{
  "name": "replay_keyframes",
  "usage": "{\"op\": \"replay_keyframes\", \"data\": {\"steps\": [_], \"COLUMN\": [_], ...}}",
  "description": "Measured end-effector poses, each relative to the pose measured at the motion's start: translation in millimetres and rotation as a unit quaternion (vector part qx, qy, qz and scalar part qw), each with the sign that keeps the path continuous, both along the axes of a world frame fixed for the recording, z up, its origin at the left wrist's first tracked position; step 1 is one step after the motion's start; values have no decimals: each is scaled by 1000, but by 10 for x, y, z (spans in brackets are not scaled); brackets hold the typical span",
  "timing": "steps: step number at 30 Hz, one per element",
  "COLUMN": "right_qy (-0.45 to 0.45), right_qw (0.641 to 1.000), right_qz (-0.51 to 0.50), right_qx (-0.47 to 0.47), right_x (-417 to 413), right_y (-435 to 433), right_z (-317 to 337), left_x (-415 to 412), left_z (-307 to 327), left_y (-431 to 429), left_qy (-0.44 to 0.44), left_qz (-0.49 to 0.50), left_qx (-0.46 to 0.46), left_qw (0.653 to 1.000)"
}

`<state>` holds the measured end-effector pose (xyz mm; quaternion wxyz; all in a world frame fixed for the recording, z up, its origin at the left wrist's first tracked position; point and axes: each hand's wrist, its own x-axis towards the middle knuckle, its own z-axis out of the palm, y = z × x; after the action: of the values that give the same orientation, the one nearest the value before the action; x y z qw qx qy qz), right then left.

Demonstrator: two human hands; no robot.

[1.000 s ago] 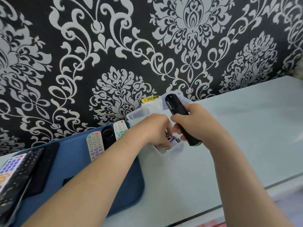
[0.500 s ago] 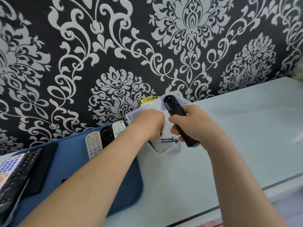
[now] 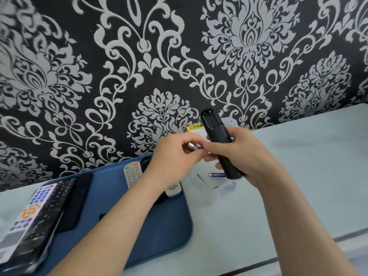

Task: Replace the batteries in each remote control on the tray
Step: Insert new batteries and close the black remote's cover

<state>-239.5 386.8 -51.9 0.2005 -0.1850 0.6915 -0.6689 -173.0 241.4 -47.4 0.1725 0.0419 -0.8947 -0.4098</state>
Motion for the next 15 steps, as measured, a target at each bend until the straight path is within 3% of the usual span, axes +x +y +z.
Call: {"op": "replay_keyframes", "data": {"steps": [3,5,8,10,12,15], "right_qy": [-22,-33,-45,-58,-65,-69], "right_qw": [999,997,992,988,985,984], "right_qz": [-7,-8,8,29,53,85], "right_qx": [-40,-68,-117,-141,-149,-141], "right_x": [93,141,208,250,309,395], "right_y": [-120,-179,-295,-357,-453,-600], "right_z": [49,71,93,100,102,97], "left_x": [184,276,410,478,556,660], "left_z": [76,142,209,223,213,163], "left_y": [-127,-221,-350,-394,-433,-512], "left_qy": [36,58,45,20,0,1], "left_qz": [44,55,44,40,32,44], "left_qx": [82,230,498,581,569,452], "left_qw": [995,970,865,813,822,891]}}
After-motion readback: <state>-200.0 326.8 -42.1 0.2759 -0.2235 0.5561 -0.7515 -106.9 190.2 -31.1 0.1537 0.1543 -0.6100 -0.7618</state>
